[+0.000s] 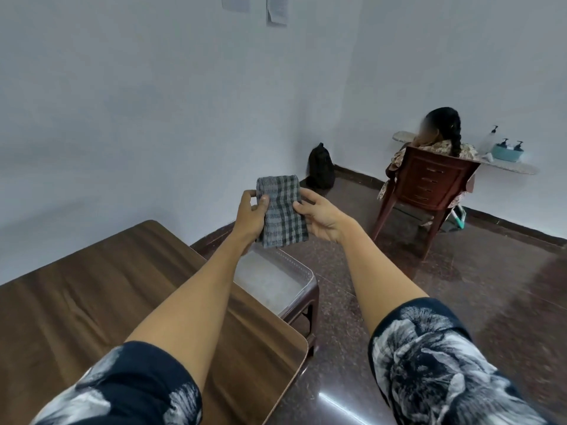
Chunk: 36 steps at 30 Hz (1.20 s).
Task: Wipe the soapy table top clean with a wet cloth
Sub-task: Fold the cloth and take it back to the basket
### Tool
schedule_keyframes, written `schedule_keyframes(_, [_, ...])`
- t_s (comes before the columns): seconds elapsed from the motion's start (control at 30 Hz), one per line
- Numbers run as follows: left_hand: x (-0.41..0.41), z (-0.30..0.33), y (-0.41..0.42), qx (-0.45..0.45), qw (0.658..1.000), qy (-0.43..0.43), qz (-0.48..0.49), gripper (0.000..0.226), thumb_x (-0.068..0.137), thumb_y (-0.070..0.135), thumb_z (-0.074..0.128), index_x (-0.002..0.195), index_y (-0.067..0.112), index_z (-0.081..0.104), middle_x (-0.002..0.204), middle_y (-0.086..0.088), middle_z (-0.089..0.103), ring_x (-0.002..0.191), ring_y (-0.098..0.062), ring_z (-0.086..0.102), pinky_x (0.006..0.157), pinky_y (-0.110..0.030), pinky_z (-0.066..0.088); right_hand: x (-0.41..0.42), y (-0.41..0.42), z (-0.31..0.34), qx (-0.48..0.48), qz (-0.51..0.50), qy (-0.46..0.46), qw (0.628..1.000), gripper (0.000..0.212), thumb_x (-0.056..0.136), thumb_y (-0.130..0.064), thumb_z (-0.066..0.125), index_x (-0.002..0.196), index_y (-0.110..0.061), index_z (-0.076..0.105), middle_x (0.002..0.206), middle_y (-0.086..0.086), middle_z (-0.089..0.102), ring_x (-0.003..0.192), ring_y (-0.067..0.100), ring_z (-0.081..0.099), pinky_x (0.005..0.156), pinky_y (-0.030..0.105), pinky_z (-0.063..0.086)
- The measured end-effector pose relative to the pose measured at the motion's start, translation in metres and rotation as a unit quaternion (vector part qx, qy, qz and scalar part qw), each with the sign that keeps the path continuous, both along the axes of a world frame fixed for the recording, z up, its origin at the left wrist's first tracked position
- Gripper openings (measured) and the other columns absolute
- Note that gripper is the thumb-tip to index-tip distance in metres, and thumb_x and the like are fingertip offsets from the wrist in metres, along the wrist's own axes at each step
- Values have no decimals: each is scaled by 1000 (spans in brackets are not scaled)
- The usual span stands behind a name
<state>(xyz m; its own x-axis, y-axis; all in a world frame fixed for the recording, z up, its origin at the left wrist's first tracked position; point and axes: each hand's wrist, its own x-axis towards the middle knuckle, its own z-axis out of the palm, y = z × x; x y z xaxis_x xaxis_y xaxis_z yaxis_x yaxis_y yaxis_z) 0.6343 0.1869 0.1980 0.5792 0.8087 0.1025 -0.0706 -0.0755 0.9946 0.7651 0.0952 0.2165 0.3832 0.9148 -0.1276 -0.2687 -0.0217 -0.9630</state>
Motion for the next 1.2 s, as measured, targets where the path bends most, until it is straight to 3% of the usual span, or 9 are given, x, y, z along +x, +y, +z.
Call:
schedule_keyframes(0.13, [41, -55, 39, -27, 999, 40, 20, 17, 98, 25, 42, 112, 16, 40, 120, -10, 53, 109, -23, 55, 86, -36, 49, 40, 39, -48, -62, 1, 15, 998, 45, 93, -2, 52, 136, -14, 44, 126, 9, 57, 101, 22, 60, 77, 35, 54])
schedule_keyframes(0.27, [74, -107, 75, -98, 991, 77, 47, 16, 98, 24, 42, 110, 14, 40, 110, -5, 51, 92, -16, 54, 75, -31, 49, 71, 81, -93, -148, -4, 30, 989, 46, 90, -2, 57, 134, -16, 48, 125, 10, 58, 100, 24, 61, 73, 35, 53])
schedule_keyframes(0.4, [91, -161, 104, -183, 973, 121, 66, 36, 98, 28, 40, 131, 14, 34, 124, -7, 52, 106, -22, 56, 88, -43, 50, 90, 118, -136, -212, 9, 42, 976, 43, 91, 0, 56, 130, -16, 51, 116, 4, 59, 96, 21, 59, 74, 33, 51])
schedule_keyframes(0.5, [100, -197, 117, -236, 959, 130, 88, 31, 100, 24, 36, 129, 16, 33, 112, -2, 51, 95, -17, 55, 79, -36, 49, 101, 144, -170, -262, 20, 41, 964, 42, 91, -1, 56, 130, -14, 50, 113, 7, 61, 93, 21, 59, 72, 33, 50])
schedule_keyframes(0.63, [113, -257, 137, -306, 927, 177, 122, 29, 99, 25, 35, 128, 19, 32, 132, -5, 44, 112, -24, 50, 91, -46, 48, 116, 178, -221, -334, 56, 50, 940, 40, 91, 0, 55, 130, -10, 50, 102, 4, 63, 98, 23, 58, 82, 36, 49])
schedule_keyframes(0.73, [128, -304, 154, -362, 897, 208, 141, 29, 99, 25, 35, 128, 23, 32, 136, -9, 42, 116, -29, 49, 93, -54, 46, 131, 204, -266, -373, 71, 42, 924, 36, 91, 2, 54, 126, -6, 51, 112, 9, 61, 95, 22, 57, 77, 35, 48])
schedule_keyframes(0.93, [155, -385, 175, -428, 846, 264, 180, 45, 99, 20, 33, 140, 32, 20, 149, -6, 28, 127, -32, 40, 99, -54, 40, 152, 247, -363, -421, 86, 27, 903, 38, 91, 7, 51, 128, -2, 50, 128, 14, 56, 112, 28, 54, 91, 38, 46])
schedule_keyframes(1.07, [159, -417, 181, -431, 830, 288, 208, 39, 98, 16, 37, 136, 24, 29, 137, -9, 42, 115, -30, 50, 94, -51, 46, 156, 256, -401, -423, 131, -30, 896, 40, 92, 8, 48, 130, -3, 49, 130, 15, 54, 116, 28, 52, 97, 38, 45])
schedule_keyframes(1.2, [161, -418, 175, -371, 840, 316, 239, 35, 96, 16, 46, 130, 14, 41, 127, -5, 51, 111, -24, 52, 95, -44, 46, 154, 262, -413, -399, 145, -174, 889, 37, 90, 4, 53, 127, -1, 53, 121, 14, 58, 115, 26, 53, 91, 22, 41])
